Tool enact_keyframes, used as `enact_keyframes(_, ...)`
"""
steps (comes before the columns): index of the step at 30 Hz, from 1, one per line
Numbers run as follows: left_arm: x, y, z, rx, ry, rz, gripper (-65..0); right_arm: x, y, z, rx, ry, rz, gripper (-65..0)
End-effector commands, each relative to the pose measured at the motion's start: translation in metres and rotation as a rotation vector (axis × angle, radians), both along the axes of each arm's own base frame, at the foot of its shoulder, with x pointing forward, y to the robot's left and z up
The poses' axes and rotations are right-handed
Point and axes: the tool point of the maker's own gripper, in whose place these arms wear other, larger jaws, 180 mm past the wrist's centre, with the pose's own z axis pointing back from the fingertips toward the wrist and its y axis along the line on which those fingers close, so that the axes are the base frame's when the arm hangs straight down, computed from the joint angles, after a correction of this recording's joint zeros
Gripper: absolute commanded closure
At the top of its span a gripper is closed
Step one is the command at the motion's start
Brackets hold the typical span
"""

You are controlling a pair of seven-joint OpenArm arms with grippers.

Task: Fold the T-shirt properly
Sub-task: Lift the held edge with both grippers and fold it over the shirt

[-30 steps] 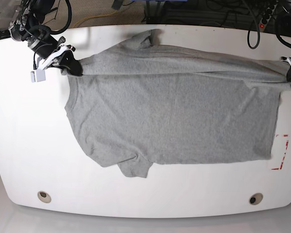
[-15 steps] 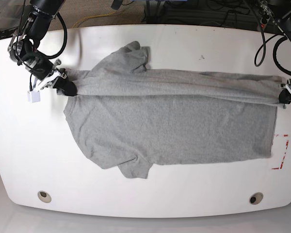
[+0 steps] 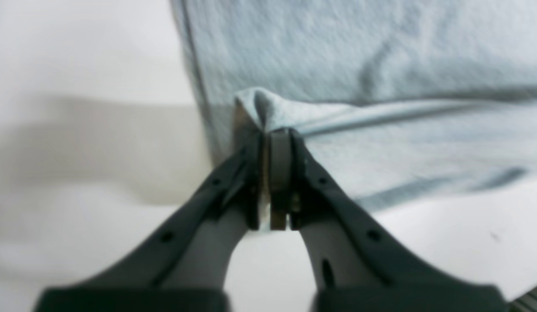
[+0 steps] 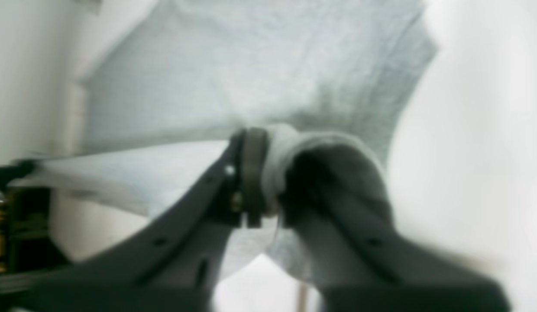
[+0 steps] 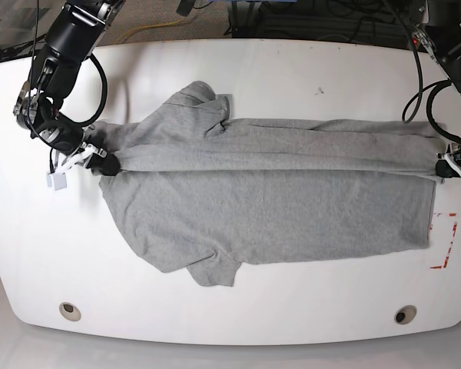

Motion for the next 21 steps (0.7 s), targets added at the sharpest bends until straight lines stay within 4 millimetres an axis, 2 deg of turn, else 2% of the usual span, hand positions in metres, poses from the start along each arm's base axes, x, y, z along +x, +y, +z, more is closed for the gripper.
enact_keyframes(1, 0.014, 0.004, 0.013, 0.016, -0.052, -0.01, -16.3, 0.012, -0.009, 0.017, -0.028, -0.058, -0.01, -23.6)
enact_keyframes(3, 0.012, 0.007, 0.01, 0.027, -0.032, -0.013, -27.9, 0.012, -0.012, 0.018, -0.033, -0.059, -0.017, -32.2)
enact_keyframes(4, 0.012, 0.009, 0.008, 0.029, -0.026, -0.012, -36.8, 0.011, -0.014, 0.018, -0.041, -0.055, -0.017, -37.4)
enact_keyframes(7, 0.018, 0.009, 0.011, 0.032, -0.055, -0.009, -53.5, 0.008, -0.021, 0.024, -0.07, -0.062, -0.015, -43.8)
enact_keyframes(8, 0.018, 0.009, 0.012, 0.032, -0.062, -0.008, -56.3, 0.005, -0.022, 0.024, -0.083, -0.061, -0.013, -43.8)
enact_keyframes(10, 0.019, 0.01, 0.013, 0.034, -0.07, -0.007, -57.9, -0.007, -0.022, 0.023, -0.114, -0.055, -0.003, -43.3)
enact_keyframes(13, 0.018, 0.011, 0.012, 0.036, -0.07, -0.006, -54.4, -0.023, -0.01, 0.022, -0.13, -0.056, 0.016, -42.6)
enact_keyframes(18, 0.017, 0.013, 0.012, 0.043, -0.074, -0.002, -52.6, -0.066, 0.016, 0.002, -0.113, 0.001, 0.033, -42.6)
enact_keyframes(21, 0.01, 0.014, 0.002, 0.061, -0.062, 0.002, -52.6, -0.082, 0.033, -0.011, -0.065, 0.04, 0.023, -42.6)
